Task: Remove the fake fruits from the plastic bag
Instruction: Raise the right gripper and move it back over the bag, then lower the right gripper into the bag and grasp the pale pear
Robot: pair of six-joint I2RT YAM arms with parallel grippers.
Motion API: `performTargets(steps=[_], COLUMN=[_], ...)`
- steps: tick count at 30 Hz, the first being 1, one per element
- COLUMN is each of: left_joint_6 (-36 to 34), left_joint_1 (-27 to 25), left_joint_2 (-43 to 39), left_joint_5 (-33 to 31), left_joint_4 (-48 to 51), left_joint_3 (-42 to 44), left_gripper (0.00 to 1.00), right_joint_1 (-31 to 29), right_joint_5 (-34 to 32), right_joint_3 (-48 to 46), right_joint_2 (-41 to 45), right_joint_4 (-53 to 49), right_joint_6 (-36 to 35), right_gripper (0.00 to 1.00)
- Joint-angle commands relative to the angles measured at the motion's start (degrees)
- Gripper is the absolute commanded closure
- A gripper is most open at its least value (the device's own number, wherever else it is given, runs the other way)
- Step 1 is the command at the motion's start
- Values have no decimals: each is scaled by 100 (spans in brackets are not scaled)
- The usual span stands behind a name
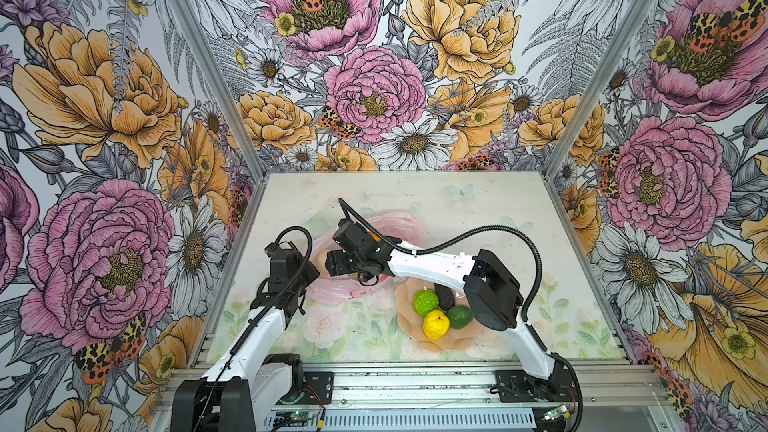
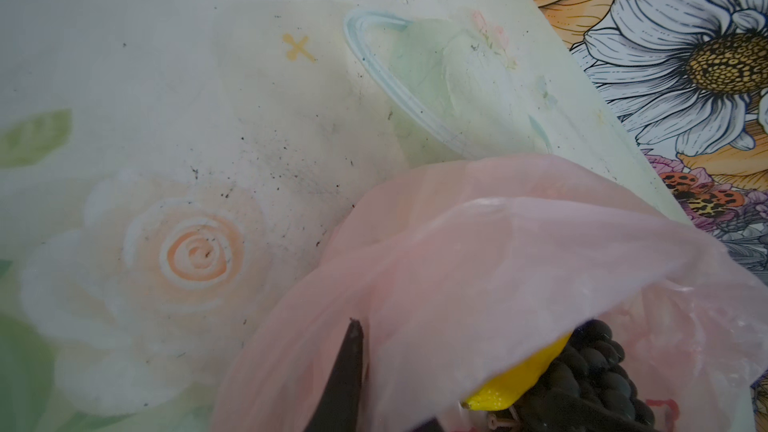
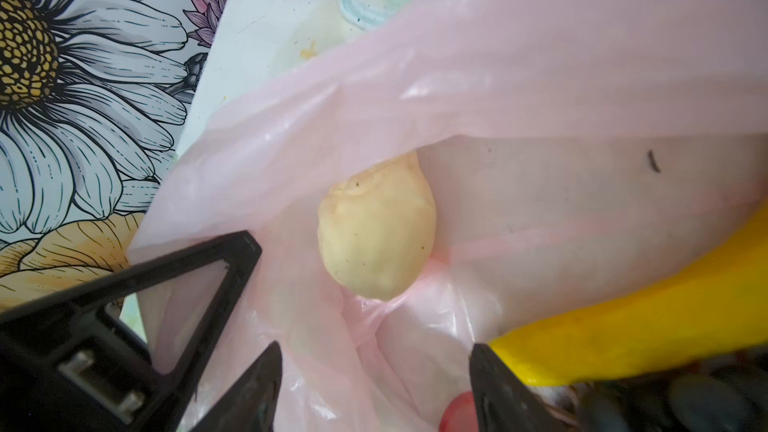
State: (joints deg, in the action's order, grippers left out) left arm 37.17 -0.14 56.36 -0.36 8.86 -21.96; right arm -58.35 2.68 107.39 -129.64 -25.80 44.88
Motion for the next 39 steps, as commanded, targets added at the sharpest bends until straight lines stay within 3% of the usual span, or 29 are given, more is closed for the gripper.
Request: performTargets(steps=[1,10,19,31,39], left_joint_6=[-34,-110,-138,-175,-193], left_joint_1=[62,68,29,-115,-155], left_joint_2=[-50,70,142,135,113], left_joint_5=[158,275,283,139,99], left_joint_4=[21,-197,-239,-227,-198], left_joint_3=[140,215,207,184,163], left_gripper=[93,100,100,100,100], right_joint_1=[65,148,369,467,591], right_joint_5=[138,374,580,-175,281], right_joint_3=[269,696,1278,596,953], right_joint_2=[-312,-722,-1358,-566,-1050], right_joint_4=[209,310,238,62,49], right_joint_6=[134,134,73,-463,-305], right_gripper=[27,18,17,18,14])
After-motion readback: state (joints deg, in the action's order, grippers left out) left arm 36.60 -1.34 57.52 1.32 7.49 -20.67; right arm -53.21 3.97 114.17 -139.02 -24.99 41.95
